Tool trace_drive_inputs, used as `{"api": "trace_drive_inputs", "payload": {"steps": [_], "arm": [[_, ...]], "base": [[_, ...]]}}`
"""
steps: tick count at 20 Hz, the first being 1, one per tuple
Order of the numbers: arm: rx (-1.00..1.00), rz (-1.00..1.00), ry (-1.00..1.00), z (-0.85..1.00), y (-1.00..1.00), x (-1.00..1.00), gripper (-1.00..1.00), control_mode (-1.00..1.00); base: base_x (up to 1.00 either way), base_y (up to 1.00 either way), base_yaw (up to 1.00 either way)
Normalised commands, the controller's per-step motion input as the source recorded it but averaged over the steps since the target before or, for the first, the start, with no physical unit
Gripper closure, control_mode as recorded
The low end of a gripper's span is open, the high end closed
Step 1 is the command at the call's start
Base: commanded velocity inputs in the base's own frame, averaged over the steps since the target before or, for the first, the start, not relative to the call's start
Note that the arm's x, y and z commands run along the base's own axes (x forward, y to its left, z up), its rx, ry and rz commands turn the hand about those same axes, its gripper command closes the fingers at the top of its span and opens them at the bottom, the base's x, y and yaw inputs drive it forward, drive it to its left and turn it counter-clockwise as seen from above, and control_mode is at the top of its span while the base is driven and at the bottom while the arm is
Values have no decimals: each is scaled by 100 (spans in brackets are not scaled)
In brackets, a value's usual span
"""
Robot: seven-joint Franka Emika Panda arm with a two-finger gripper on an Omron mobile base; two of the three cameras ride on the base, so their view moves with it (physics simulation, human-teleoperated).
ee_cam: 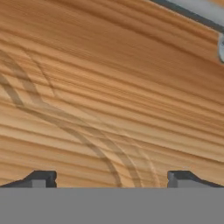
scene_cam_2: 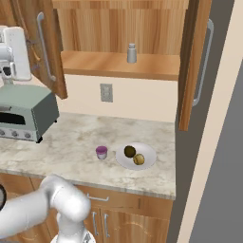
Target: Pick the avocado and bread from the counter and place them on the plate. Then pick the jam from the cabinet and place it next to the plate. Lastly close the cabinet door.
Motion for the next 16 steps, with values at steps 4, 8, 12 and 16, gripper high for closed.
{"api": "trace_drive_inputs", "payload": {"steps": [4,8,12,16], "arm": [[4,50,-2,-35,-35,100,-100,-100],[7,50,-2,-21,-37,100,-100,-100],[7,49,0,-28,-35,100,-100,-100],[5,41,0,-7,-18,93,-100,-100]], "base": [[0,0,0],[0,0,0],[0,0,0],[0,0,0]]}}
